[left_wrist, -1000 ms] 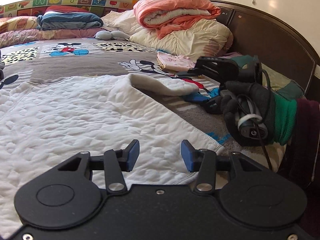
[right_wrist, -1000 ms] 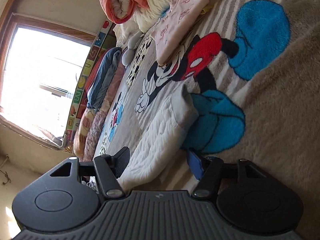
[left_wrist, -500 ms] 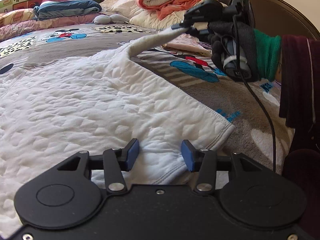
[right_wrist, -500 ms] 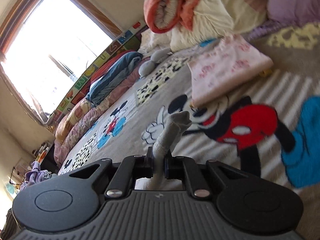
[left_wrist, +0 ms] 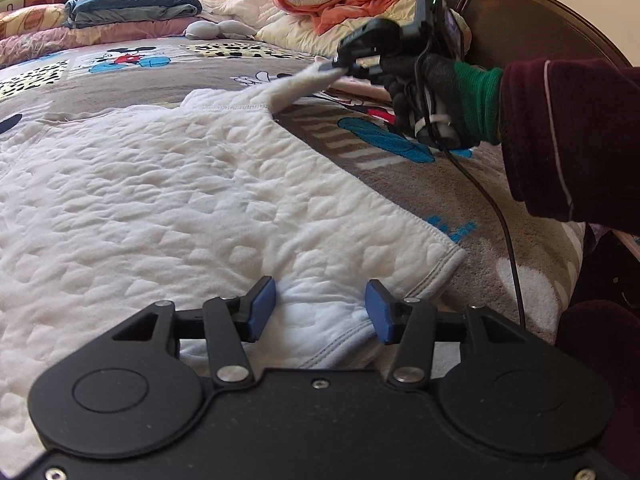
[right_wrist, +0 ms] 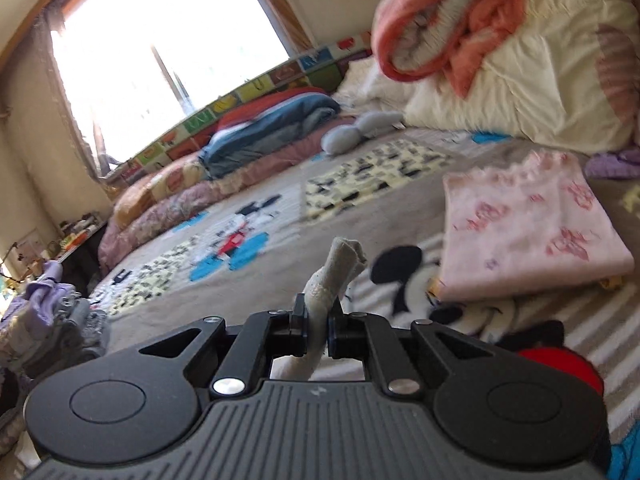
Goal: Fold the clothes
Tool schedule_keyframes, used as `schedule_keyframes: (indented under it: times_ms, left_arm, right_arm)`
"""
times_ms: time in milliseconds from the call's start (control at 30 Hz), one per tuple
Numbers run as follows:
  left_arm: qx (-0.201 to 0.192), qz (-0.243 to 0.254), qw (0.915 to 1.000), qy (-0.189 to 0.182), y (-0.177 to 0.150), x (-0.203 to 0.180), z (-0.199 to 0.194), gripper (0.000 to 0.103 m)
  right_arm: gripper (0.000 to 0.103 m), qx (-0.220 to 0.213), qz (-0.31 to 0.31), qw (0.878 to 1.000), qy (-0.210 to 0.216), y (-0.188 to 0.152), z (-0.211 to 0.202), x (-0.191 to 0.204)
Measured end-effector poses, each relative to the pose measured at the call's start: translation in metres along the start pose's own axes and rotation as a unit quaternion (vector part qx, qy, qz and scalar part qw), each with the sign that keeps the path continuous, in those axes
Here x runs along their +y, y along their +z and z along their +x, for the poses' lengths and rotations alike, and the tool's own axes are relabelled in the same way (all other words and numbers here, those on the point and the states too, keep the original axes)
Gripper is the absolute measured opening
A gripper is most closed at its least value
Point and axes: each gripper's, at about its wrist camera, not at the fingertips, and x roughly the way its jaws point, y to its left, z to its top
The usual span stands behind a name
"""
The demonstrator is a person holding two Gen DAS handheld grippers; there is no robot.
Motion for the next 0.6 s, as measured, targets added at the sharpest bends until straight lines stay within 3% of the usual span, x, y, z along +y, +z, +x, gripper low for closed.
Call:
schedule_keyframes:
  times_ms: [100,233,300,367,433,500,600]
  left_arm:
    - [0.001,-0.001,1.0000,-0.004,0.000,0.001,-0.001,0.050]
    - [0.001,0.002,1.0000,-0.006,0.000,0.000,-0.001,0.052]
    - [0.002,0.005,1.0000,-0.005,-0.001,-0.002,-0.001,0.053]
    - [0.002,0.010,0.9999,-0.005,-0.001,-0.003,-0.001,0.055]
    - [0.002,0.013,0.9999,-0.004,-0.001,-0.004,-0.001,0.056]
    - [0.001,0.014,0.9999,-0.004,-0.001,-0.004,-0.001,0.056]
    - [0.000,0.009,0.9999,-0.006,-0.001,-0.003,-0.002,0.056]
  right_arm:
    - [0.011,0.046,0.017,0.998,-0.043,-0.033,0.014,-0.024]
    - [0.010,0.048,0.015,0.997,-0.051,-0.047,0.013,-0.028]
    - [0.016,0.050,0.007,0.997,-0.058,-0.046,0.011,-0.023]
    - [0.033,0.051,0.003,0.996,-0.067,-0.041,0.005,-0.016]
    - [0.042,0.040,-0.013,0.995,-0.088,-0.033,-0.008,-0.011]
    - [0.043,0.029,-0.035,0.993,-0.112,-0.031,-0.025,-0.003]
    - [0.044,0.018,-0.094,0.993,-0.071,-0.045,-0.057,0.027]
